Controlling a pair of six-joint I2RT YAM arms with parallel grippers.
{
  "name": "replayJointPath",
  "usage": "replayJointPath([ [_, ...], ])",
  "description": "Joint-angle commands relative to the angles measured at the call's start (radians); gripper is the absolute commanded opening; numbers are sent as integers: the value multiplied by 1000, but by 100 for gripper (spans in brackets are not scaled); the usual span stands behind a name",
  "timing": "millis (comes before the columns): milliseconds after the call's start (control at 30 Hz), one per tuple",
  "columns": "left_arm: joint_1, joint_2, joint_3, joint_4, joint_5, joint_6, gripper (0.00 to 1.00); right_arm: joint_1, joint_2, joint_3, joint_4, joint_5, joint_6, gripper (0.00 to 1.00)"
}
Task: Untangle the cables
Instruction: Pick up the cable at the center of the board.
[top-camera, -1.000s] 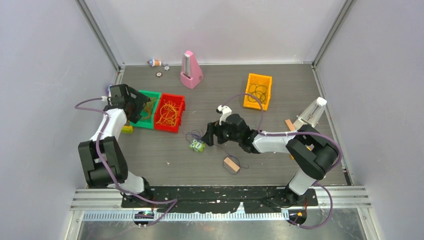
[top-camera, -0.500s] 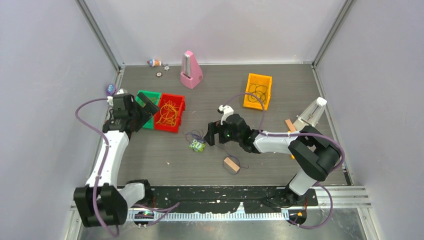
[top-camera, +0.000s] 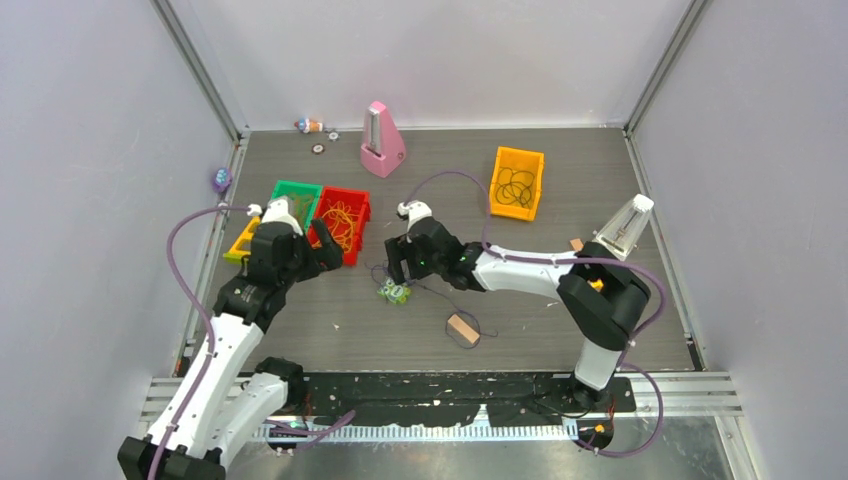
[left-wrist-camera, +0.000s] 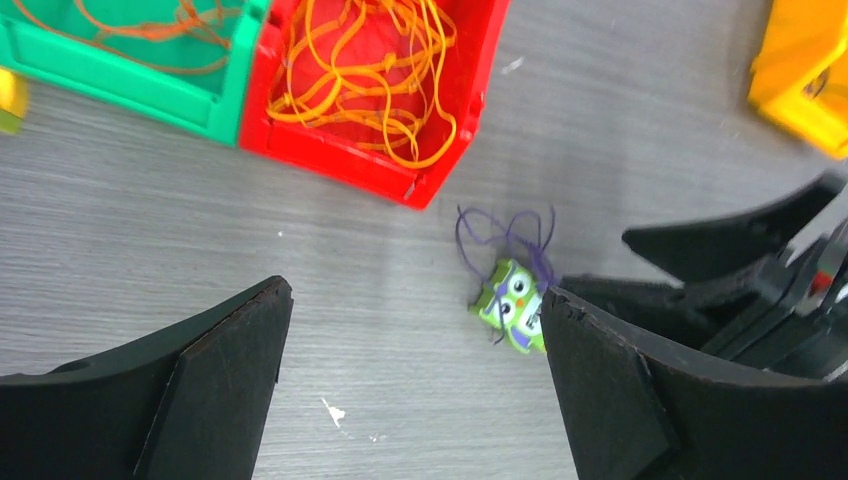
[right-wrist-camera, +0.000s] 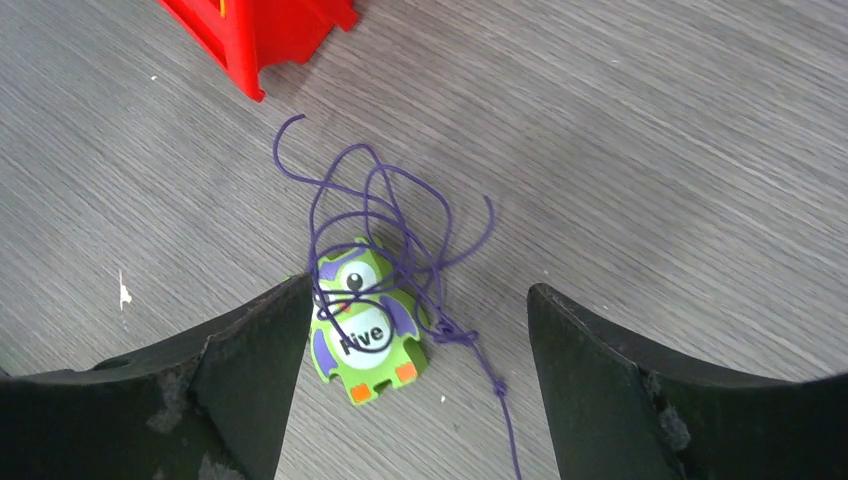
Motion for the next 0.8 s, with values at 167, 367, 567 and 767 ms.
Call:
replayJointPath([
  [167, -44, -54, -116, 116, 61, 59, 94, 54, 161, 188, -166, 16, -71, 83],
  [367, -44, -115, -137, 107, 59, 58, 95, 60, 223, 231, -174, -16, -68, 64],
  [567, -44, -112, -139, 105, 69, 57, 95, 60, 153, 205, -157, 5, -36, 11],
  [767, -46, -106, -147, 121, 98, 52, 94, 45, -60, 43, -76, 69, -7, 6],
])
